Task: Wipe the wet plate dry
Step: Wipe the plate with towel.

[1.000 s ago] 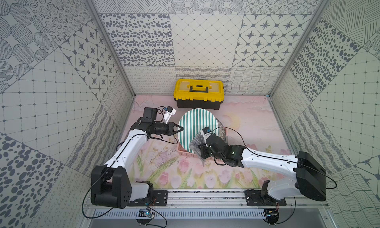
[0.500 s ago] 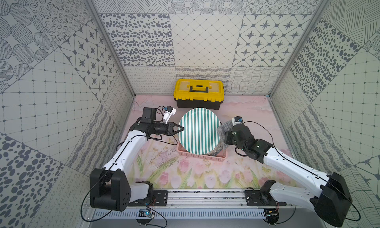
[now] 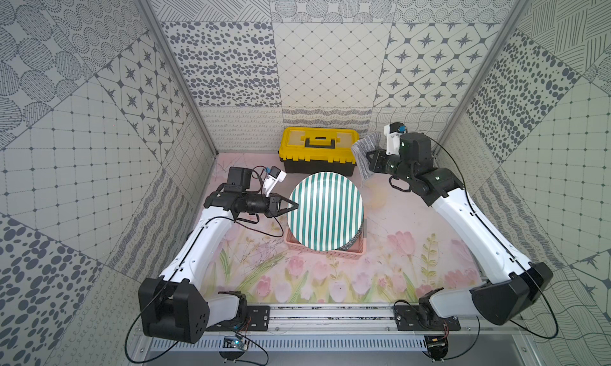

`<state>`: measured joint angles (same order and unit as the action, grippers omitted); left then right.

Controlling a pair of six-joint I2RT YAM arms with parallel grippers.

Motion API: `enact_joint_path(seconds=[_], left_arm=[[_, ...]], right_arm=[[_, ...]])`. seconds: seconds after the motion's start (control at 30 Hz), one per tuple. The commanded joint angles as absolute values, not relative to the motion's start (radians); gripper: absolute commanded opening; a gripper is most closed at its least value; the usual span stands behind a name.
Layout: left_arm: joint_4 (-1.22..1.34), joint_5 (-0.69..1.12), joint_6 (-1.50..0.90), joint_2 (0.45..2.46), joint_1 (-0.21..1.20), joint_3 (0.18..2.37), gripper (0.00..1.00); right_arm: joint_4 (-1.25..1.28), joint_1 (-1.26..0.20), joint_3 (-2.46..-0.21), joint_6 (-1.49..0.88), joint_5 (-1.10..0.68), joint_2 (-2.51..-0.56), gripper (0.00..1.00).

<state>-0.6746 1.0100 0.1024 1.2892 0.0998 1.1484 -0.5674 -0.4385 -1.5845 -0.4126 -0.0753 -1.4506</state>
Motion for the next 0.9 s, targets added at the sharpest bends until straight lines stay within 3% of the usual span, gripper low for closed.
enact_joint_path(seconds=[0.0,0.37,0.7,0.87], left_arm=[[-0.837,1.031,0.299,1.272,0.153,1.203,0.00],[-0.843,0.968,0.321,1.286,0.213,1.226,0.00],[-0.828,0.943,0.314,1.292,0.219,1.256,0.00],[-0.795,0.916,0.286,1.298,0.219,1.260,0.00]], right_arm=[[-0.627,-0.485,-1.697,-0.342,-0.138,-1.535,0.00],[-0.782,-0.740,-2.010,-0.241,-0.168,-1.785,0.00],[-0.790,-0.787,-1.895,-0.273,-0.353,-1.743,0.00],[-0.794,-0.783,-1.832,-0.279,-0.339,-1.700,0.00]])
